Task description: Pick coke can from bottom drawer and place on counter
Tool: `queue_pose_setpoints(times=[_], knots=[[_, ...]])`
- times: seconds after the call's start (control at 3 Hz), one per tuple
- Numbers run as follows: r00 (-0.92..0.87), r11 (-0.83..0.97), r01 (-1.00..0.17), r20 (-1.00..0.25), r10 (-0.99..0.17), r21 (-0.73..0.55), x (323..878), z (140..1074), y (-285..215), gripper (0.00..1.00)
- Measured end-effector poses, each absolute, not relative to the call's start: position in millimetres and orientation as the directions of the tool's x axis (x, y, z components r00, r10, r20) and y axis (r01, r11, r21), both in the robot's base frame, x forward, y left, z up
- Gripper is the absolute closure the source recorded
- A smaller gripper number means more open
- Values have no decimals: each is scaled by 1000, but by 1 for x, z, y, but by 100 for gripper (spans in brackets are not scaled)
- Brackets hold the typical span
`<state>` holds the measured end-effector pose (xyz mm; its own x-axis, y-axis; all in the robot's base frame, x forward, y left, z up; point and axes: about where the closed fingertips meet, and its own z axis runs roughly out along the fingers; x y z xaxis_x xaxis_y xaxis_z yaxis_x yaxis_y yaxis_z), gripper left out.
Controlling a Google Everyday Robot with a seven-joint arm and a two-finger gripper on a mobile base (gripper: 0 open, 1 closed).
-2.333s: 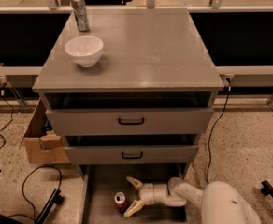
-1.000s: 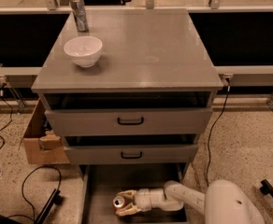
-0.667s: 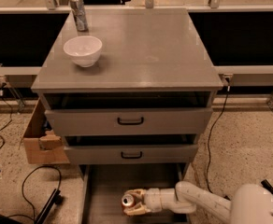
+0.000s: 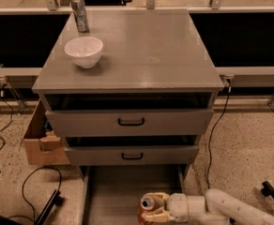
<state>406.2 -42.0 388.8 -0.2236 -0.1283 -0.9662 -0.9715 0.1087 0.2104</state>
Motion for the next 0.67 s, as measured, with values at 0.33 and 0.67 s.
queue_pose_setpoints(times=[0.33, 0.67], knots=[[-284, 203, -942, -957, -54, 268, 399, 469, -92, 100], [-303, 297, -909, -953, 11, 292, 405, 553, -143, 100]])
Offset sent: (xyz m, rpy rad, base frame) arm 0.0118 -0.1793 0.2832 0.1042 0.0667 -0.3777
